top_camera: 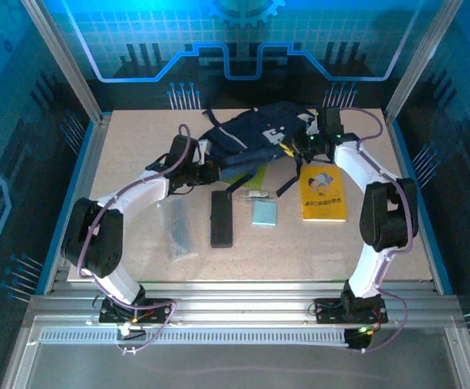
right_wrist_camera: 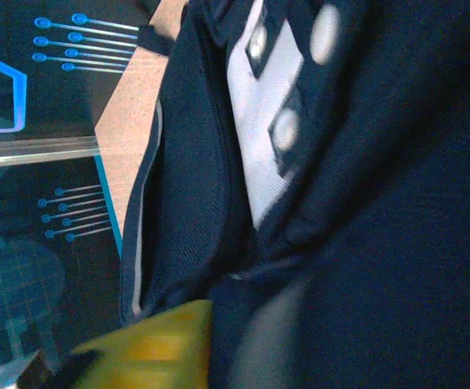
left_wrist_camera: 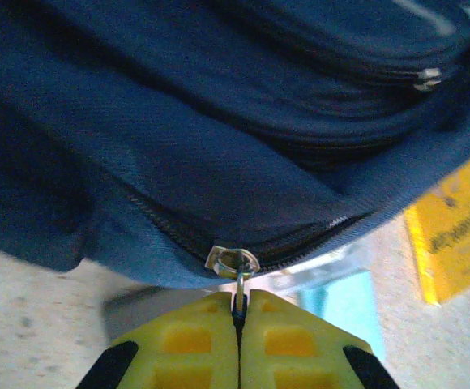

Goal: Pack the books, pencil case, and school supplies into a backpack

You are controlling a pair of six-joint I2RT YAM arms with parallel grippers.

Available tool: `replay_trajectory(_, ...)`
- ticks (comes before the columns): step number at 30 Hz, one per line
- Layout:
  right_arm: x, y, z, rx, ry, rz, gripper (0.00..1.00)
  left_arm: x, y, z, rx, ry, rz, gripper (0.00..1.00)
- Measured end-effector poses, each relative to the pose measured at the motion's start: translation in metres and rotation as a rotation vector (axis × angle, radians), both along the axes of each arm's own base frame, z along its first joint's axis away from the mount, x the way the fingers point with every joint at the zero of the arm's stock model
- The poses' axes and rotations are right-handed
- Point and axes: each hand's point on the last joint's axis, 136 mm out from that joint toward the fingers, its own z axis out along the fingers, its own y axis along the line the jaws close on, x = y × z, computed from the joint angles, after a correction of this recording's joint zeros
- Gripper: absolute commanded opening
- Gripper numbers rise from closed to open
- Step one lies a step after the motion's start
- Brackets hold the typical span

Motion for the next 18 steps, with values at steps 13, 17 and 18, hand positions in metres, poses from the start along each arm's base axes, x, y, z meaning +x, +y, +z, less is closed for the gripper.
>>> replay_trajectory(13, -0.093, 0.001, -0.019, 0.002, 0.094, 0.016, 1.00, -0.020, -0.105, 0.051, -0.186, 0.024, -0.162, 0.00)
replay_trajectory(17, -0.116, 0.021, -0.018, 0.080, 0.105, -0.006, 1.00, -0.027, -0.125, 0.054, -0.199, 0.031, -0.197, 0.00)
replay_trajectory(18, -0.116, 0.024, -0.020, 0.093, 0.113, -0.018, 1.00, -0.028, -0.126, 0.052, -0.196, 0.039, -0.197, 0.00)
